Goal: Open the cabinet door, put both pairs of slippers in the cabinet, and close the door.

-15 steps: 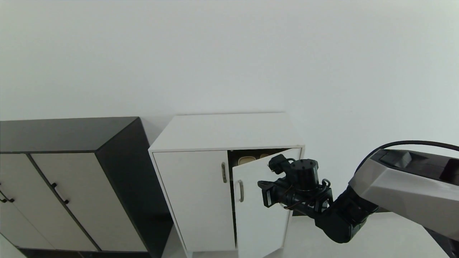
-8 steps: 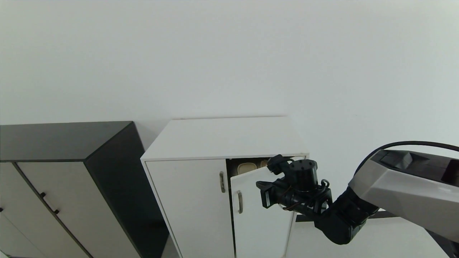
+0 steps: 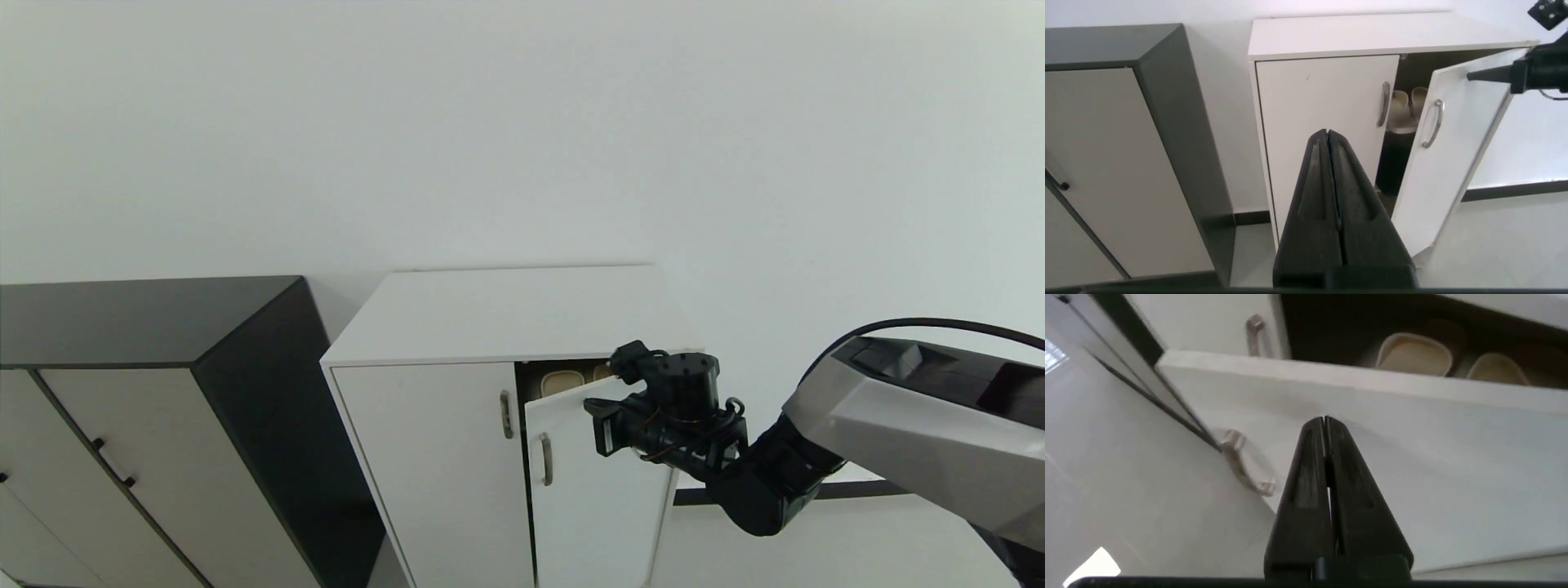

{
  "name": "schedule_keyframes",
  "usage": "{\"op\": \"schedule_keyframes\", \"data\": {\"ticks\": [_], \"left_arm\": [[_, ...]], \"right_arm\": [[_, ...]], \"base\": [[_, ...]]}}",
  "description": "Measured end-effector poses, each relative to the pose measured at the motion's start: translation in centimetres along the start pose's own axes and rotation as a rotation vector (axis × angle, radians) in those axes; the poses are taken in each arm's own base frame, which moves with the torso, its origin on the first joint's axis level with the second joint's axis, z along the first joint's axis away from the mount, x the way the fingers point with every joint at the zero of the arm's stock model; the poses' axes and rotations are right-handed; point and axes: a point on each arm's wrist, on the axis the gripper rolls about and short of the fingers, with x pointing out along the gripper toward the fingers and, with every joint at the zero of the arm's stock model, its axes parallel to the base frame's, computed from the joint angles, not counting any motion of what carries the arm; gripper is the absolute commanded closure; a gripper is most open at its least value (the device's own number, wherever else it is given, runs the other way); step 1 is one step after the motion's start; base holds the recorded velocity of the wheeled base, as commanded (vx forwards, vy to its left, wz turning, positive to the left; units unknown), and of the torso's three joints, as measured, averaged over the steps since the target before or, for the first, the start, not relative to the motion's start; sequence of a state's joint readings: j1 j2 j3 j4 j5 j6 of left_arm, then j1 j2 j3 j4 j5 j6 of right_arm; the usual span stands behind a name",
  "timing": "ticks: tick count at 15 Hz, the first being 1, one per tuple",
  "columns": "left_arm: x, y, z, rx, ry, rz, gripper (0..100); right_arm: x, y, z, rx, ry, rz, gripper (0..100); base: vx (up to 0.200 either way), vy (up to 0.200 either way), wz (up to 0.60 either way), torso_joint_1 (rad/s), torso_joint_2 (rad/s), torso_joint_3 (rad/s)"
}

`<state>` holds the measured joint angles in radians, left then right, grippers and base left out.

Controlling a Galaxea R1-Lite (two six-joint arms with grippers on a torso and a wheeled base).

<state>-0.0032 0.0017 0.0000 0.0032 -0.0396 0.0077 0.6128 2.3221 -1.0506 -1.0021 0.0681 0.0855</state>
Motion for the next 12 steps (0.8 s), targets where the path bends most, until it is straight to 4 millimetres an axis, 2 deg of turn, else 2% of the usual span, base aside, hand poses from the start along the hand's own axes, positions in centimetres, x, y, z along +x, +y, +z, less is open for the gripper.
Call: {"op": "schedule_keyframes", "data": {"ticks": [6,12], "left_arm": [[0.0,0.0,0.0,0.0,0.0,0.0,100],[0.0,0.0,0.0,0.0,0.0,0.0,100]], "right_arm": [[2.1,-1.5,0.1,0.008,-0.009,-0.028,100],[3.1,-2.7,0.2,0.014,-0.005,-0.051,100]], "base": [[0.0,0.0,0.0,0.0,0.0,0.0],[0.0,0.0,0.0,0.0,0.0,0.0]]}}
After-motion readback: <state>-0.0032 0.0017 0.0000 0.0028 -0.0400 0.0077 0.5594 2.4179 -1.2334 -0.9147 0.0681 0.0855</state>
